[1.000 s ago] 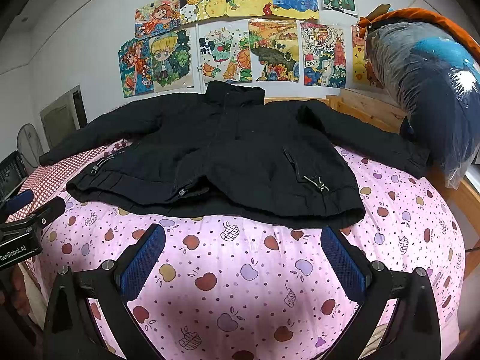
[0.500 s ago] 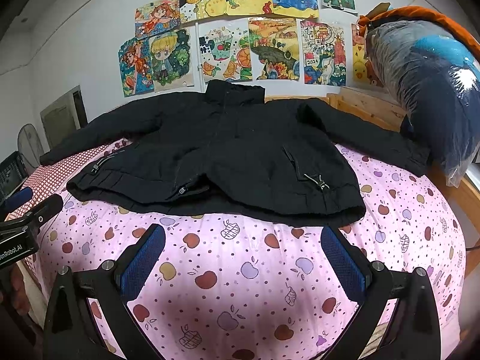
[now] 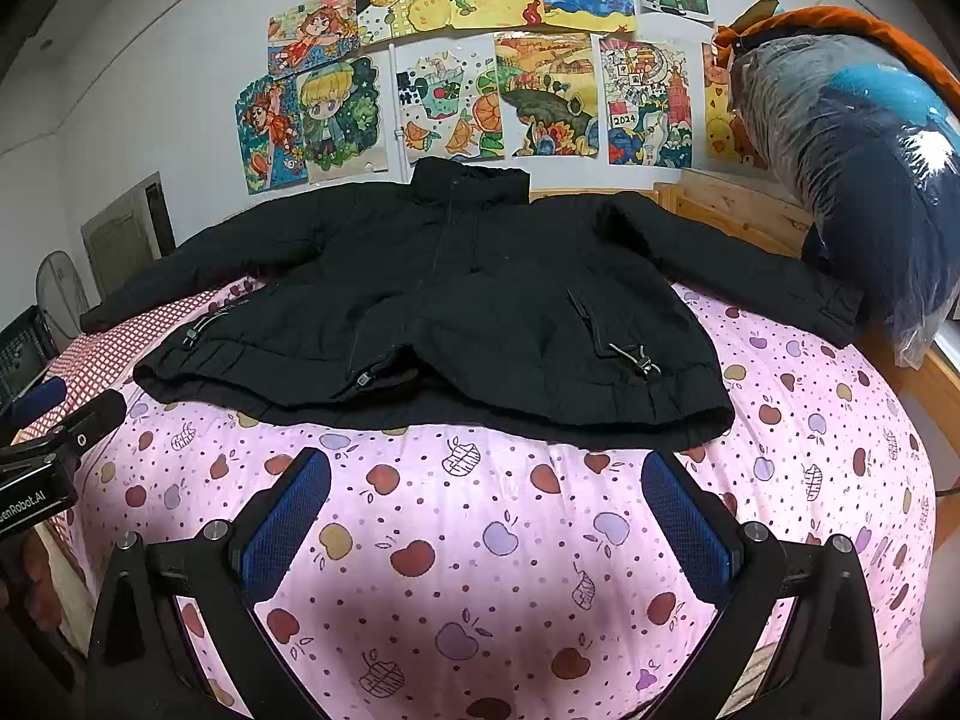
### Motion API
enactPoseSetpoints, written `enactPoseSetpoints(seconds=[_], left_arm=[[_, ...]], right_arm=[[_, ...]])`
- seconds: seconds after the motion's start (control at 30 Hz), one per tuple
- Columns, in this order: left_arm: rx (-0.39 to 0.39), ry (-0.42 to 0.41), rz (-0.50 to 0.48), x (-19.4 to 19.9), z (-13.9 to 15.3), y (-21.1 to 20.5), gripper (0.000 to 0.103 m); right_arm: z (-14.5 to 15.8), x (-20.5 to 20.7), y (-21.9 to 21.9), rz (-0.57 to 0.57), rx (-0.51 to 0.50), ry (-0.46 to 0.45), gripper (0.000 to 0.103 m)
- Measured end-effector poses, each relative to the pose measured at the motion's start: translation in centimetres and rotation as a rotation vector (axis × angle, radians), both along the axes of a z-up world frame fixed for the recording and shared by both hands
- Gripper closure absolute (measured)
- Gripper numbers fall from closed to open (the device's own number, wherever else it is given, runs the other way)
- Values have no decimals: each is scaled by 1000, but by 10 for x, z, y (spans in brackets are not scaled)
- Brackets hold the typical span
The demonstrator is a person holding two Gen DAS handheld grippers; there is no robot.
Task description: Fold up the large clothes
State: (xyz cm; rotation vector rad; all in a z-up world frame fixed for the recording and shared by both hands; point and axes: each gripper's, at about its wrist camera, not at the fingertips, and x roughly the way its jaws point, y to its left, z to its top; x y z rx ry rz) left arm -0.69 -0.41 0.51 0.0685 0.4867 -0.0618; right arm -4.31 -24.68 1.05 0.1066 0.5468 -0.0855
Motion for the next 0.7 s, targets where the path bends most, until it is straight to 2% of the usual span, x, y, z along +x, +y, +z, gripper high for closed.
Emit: enactPoseSetpoints(seconds=[0.7], left_arm=[[4, -12, 11, -3, 3, 3, 0]], right_arm=[[1, 1, 0, 1, -2, -4, 1]])
